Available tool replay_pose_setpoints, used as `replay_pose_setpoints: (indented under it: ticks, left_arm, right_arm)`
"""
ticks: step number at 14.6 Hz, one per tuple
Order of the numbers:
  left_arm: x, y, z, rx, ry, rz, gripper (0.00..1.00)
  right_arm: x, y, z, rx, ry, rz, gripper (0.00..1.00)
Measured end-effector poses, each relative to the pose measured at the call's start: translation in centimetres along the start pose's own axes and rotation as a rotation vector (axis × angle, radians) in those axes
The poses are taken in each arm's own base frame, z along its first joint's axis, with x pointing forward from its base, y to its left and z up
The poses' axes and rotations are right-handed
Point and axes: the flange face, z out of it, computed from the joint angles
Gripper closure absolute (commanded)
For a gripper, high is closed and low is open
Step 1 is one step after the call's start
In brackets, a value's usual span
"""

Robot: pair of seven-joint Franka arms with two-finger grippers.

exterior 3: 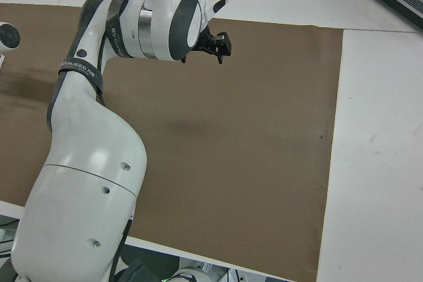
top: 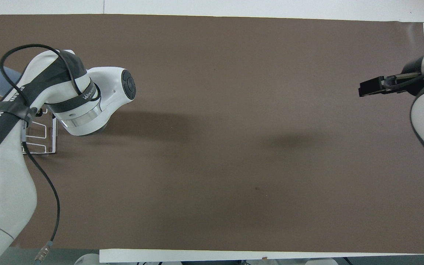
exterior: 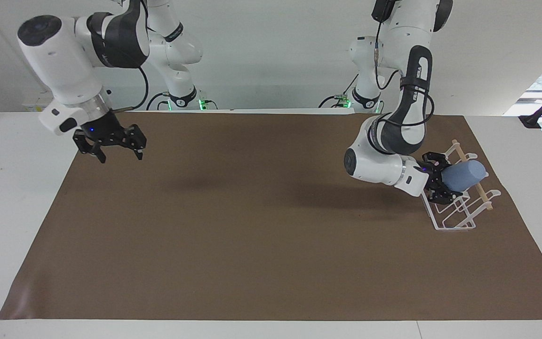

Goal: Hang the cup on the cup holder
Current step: 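Lower the cup onto the wire rack with the left gripper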

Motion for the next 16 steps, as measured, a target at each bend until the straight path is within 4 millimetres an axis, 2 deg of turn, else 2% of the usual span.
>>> replay_pose_setpoints:
  ticks: [2,4,8,12,13,14,15,16]
  left_arm:
    - [0.2,0.5,0.8,0.001,0.019,-0.015,1.0]
    - [0.5,0.6,0.9,-0.001,0.023,-0.03,1.0]
    - [0.2,0.5,1.3,0.003,0.024,-0.038,1.0]
    - [-1.8,0.3,2.8,0.019,0.021,-0.031,1.0]
    - [-2.5,0.5,3.0,0.018,0.019,-0.025,0.92]
    - [-3.0,0.6,3.1,0.014,0.015,-0.023,0.67]
    - [-3.3,0.7,3.0,0.009,0.012,-0.022,0.27]
    - [-3.4,0.8,2.9,0.004,0.009,-0.022,0.0]
  right_arm:
    - [-1.3,0.5,-2.8,-0.042,-0.043,0.004,0.01]
    - [-2.4,0.3,-3.9,-0.056,-0.108,0.007,0.01]
    - [-3.5,-0.8,-4.0,-0.056,-0.169,0.035,0.01]
    - [-3.9,-0.1,-3.4,-0.047,-0.191,0.054,0.01]
    - [-3.9,0.4,-3.3,-0.039,-0.192,0.063,0.01]
    - [-4.0,0.7,-3.3,-0.034,-0.193,0.069,0.01]
    - [-4.0,0.8,-3.3,-0.031,-0.193,0.073,0.01]
    - [-4.0,0.9,-3.2,-0.03,-0.194,0.073,0.01]
